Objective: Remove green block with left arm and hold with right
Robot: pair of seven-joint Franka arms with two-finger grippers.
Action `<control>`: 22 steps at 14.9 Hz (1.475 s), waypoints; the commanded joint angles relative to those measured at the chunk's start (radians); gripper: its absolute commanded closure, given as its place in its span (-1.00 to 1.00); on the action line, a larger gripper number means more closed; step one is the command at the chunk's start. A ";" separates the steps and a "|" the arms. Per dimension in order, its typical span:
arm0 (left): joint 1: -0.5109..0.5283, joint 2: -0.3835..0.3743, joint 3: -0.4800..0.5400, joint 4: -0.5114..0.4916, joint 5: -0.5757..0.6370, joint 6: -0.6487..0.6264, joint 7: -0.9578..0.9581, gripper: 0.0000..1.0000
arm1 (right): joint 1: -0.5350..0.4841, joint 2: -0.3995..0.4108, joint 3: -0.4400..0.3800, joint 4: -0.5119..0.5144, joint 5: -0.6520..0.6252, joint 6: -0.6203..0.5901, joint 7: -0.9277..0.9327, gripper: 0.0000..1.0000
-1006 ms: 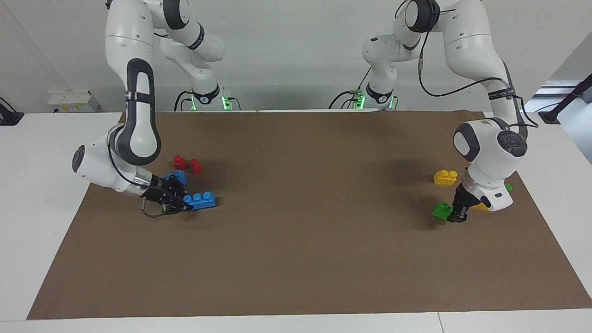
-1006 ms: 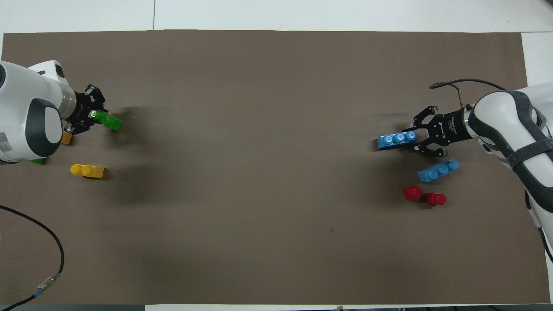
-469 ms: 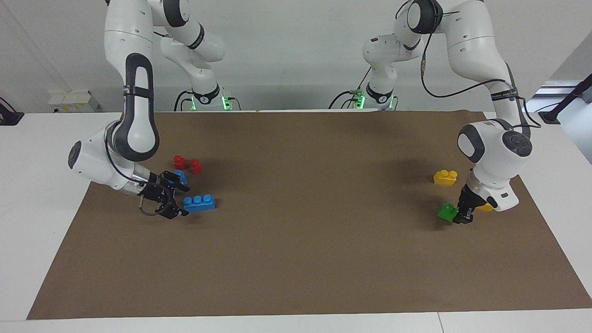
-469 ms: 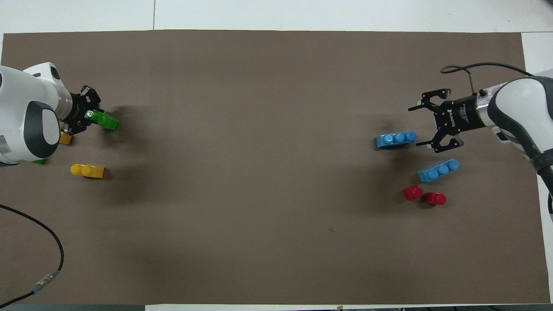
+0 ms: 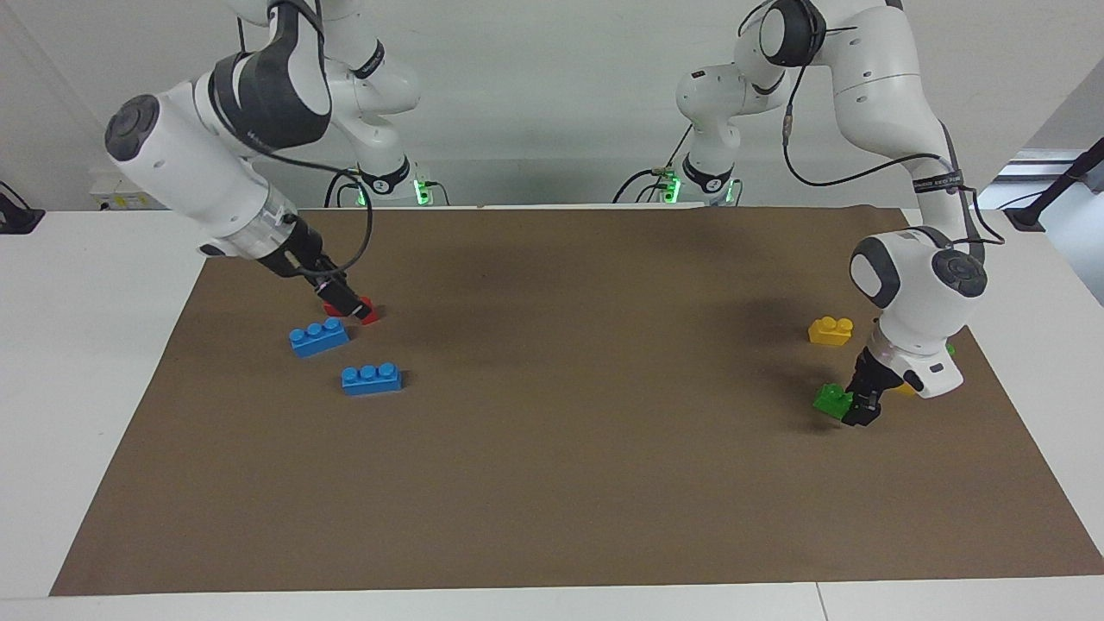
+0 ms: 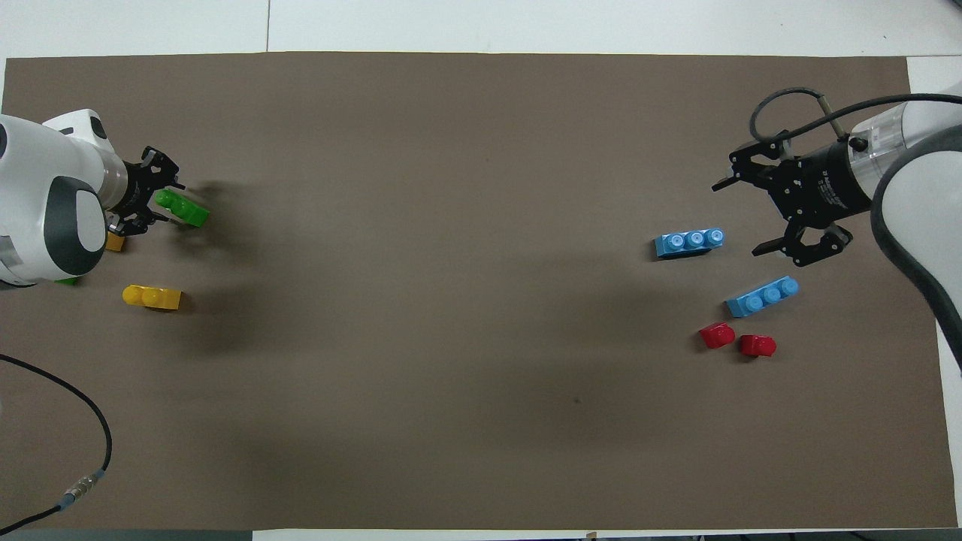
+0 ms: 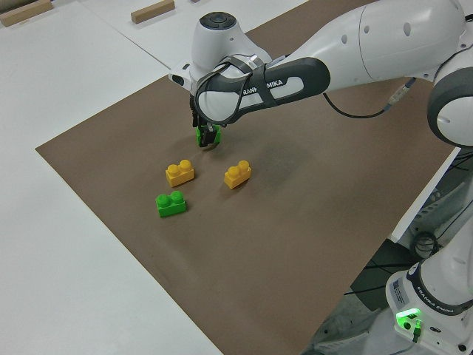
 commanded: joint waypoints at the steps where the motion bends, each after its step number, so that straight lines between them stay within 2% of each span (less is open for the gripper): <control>1: 0.021 -0.035 -0.006 -0.001 0.016 0.000 0.047 -1.00 | 0.029 -0.087 0.003 -0.012 -0.140 -0.041 -0.205 -1.00; 4: 0.024 -0.096 -0.008 0.008 0.016 -0.055 0.110 -1.00 | 0.040 -0.130 0.006 0.000 -0.234 -0.058 -0.493 -1.00; 7: 0.009 -0.168 -0.011 0.010 0.016 -0.134 0.216 -1.00 | 0.028 -0.134 0.004 0.005 -0.253 -0.047 -0.734 -1.00; 12: -0.015 -0.279 -0.018 0.033 0.018 -0.301 0.482 -1.00 | 0.015 -0.135 0.003 0.002 -0.254 -0.035 -0.761 -1.00; 16: -0.034 -0.303 -0.023 0.166 0.016 -0.533 0.661 -1.00 | 0.014 -0.134 0.004 -0.003 -0.297 -0.064 -0.764 -1.00; 22: -0.034 -0.418 -0.047 0.172 0.008 -0.708 0.854 -1.00 | 0.014 -0.134 0.004 -0.003 -0.299 -0.065 -0.763 -1.00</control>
